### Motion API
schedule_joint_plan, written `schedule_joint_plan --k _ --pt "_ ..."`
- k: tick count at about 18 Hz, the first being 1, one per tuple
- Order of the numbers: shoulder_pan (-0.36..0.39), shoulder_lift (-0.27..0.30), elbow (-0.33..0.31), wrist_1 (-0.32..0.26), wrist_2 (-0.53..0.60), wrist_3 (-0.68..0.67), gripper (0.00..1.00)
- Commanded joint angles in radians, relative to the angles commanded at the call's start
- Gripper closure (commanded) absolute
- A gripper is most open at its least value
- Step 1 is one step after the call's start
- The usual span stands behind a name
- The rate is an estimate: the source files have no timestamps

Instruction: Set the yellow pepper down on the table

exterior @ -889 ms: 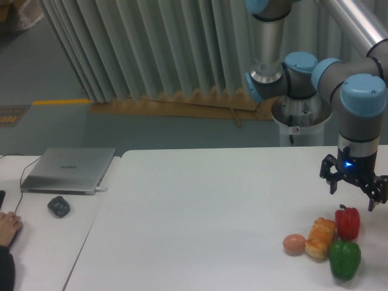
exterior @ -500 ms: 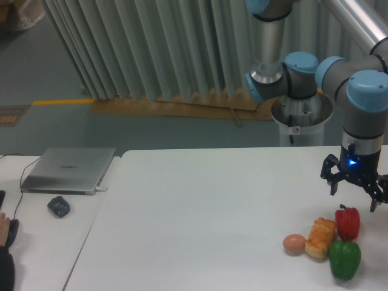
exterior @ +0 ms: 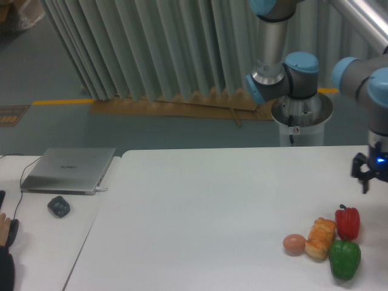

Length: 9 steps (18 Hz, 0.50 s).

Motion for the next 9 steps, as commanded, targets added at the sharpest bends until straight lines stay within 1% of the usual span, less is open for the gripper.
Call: schedule_joint_plan --k 1,3,4,5,7,9 --pt "0.043 -0.017 0.005 0.008 0.005 0.101 0.0" --pt "0.08 -0.037 0.011 0.009 0.009 0.19 0.0" --pt "0.092 -0.04 0.017 0.009 0.009 0.209 0.0" --pt "0.106 -0.058 0.034 0.012 0.009 0.255 0.0" --pt "0.114 -0.075 0.041 0.028 0.017 0.321 0.0" --pt "0.129 -0.089 0.072 0.028 0.055 0.349 0.0"
